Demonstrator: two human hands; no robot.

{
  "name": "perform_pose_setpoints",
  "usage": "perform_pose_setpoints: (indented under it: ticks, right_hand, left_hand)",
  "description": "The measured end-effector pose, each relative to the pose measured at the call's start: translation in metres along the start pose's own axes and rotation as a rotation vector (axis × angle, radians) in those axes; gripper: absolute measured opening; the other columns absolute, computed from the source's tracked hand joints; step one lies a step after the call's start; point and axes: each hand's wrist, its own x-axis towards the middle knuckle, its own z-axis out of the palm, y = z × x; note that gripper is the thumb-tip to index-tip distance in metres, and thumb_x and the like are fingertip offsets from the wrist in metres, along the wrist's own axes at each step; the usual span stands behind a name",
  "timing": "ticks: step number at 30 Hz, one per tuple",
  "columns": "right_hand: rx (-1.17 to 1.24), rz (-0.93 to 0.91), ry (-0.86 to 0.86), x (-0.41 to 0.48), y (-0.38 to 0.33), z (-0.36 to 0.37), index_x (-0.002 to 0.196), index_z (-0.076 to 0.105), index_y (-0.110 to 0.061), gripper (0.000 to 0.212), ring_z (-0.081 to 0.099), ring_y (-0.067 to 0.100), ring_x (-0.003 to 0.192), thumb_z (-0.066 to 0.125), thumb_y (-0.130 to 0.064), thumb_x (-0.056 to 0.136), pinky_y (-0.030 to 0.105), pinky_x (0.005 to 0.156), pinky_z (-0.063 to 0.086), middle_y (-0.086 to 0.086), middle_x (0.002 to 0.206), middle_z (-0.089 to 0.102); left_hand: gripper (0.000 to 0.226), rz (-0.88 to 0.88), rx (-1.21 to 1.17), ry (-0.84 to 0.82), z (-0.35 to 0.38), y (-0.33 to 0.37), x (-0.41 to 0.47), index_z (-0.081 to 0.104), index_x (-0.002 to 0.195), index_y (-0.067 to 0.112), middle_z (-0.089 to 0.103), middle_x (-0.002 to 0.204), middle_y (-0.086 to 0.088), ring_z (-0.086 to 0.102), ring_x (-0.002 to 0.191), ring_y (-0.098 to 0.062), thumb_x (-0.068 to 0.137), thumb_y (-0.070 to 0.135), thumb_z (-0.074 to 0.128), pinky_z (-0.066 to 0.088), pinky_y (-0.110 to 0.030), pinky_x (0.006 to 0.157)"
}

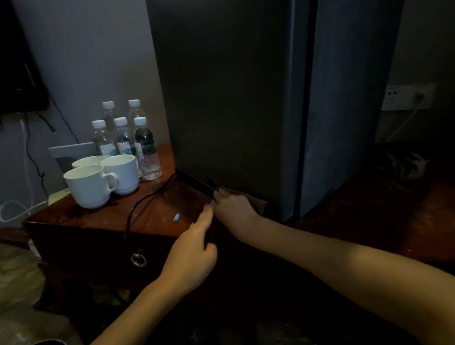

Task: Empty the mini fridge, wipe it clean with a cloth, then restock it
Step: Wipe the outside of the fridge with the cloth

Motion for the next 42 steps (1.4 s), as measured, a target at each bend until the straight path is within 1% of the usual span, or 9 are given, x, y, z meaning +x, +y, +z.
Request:
perform_pose_setpoints:
  ticks: [3,13,17,21,27,30,34,40,42]
  right_hand:
    - [0.045,0.042,0.012,0.009,-0.006,0.002,0.140,0.043,-0.002,0.044,0.037,0.028,0.136,0.049,-0.006,0.096,0.036,0.105,0.042,0.019,0.148,0.036]
    - [0.224,-0.003,0.195,-0.111,0.019,-0.006,0.143,0.044,-0.009,0.062,0.045,0.020,0.134,0.068,-0.017,0.086,0.025,0.107,0.037,0.009,0.147,0.044]
    - [0.371,0.129,0.301,-0.159,0.019,0.017,0.133,0.057,-0.011,0.067,0.053,0.016,0.126,0.077,-0.022,0.071,0.023,0.105,0.034,0.007,0.139,0.054]
    - [0.460,0.443,0.425,-0.181,0.009,0.031,0.137,0.052,-0.011,0.077,0.055,0.018,0.123,0.079,-0.003,0.066,0.023,0.097,0.038,0.011,0.140,0.053]
    - [0.614,0.710,0.456,-0.149,0.008,0.014,0.149,0.033,-0.018,0.055,0.051,0.013,0.128,0.049,-0.008,0.097,0.021,0.098,0.042,0.001,0.153,0.037]
    - [0.559,0.753,0.548,-0.146,0.009,0.016,0.141,0.047,-0.017,0.052,0.065,0.019,0.101,0.057,-0.004,0.092,0.023,0.078,0.050,0.006,0.140,0.049]
    - [0.725,0.864,0.763,-0.136,0.039,0.012,0.121,0.061,-0.011,0.033,0.059,0.017,0.104,0.060,-0.002,0.089,0.011,0.085,0.038,0.004,0.119,0.056]
    - [0.827,0.676,1.083,-0.117,0.057,-0.017,0.108,0.064,-0.011,0.030,0.050,-0.004,0.101,0.065,0.005,0.082,0.004,0.089,0.041,-0.006,0.109,0.051]
    - [0.805,0.671,1.010,-0.123,0.050,-0.005,0.103,0.064,-0.011,0.029,0.050,-0.004,0.097,0.067,0.007,0.080,0.004,0.084,0.042,-0.004,0.107,0.052]
  left_hand:
    - [0.076,-0.053,0.017,0.036,-0.012,0.000,-0.008,0.012,0.154,0.027,0.035,0.152,-0.015,0.042,0.128,-0.040,0.091,0.002,0.046,0.040,-0.044,0.100]
    - [0.077,-0.043,-0.112,-0.026,0.010,0.013,0.000,0.018,0.154,0.027,0.027,0.157,0.003,0.045,0.132,-0.020,0.087,-0.001,0.046,0.040,-0.033,0.106]
    - [0.079,-0.047,-0.328,-0.121,0.043,0.032,0.019,0.019,0.152,0.024,0.031,0.153,0.002,0.039,0.122,0.004,0.082,-0.001,0.045,0.034,0.003,0.084]
    - [0.077,-0.080,-0.568,-0.153,0.067,0.054,0.023,0.013,0.153,0.015,0.012,0.160,0.000,0.015,0.142,-0.003,0.087,-0.015,0.039,0.018,-0.018,0.115]
    - [0.076,-0.093,-0.633,-0.123,0.073,0.059,0.021,0.011,0.154,0.014,0.007,0.161,0.002,0.008,0.145,-0.005,0.089,-0.014,0.039,0.010,-0.018,0.113]
    - [0.076,-0.099,-0.643,-0.159,0.069,0.058,0.021,0.011,0.154,0.014,0.009,0.161,0.001,0.010,0.145,-0.005,0.089,-0.014,0.039,0.017,-0.010,0.107]
    - [0.075,-0.101,-0.650,-0.187,0.068,0.061,0.019,0.011,0.153,0.015,0.009,0.161,0.001,0.017,0.133,0.001,0.090,-0.014,0.039,0.032,0.008,0.068]
    - [0.076,-0.085,-0.649,-0.177,0.069,0.062,0.022,0.012,0.153,0.014,0.012,0.160,0.001,0.044,0.072,0.035,0.089,-0.014,0.042,0.035,0.005,0.059]
    - [0.075,-0.088,-0.657,-0.166,0.069,0.060,0.023,0.013,0.153,0.013,0.014,0.159,0.002,0.043,0.083,0.036,0.089,-0.015,0.041,0.034,0.006,0.063]
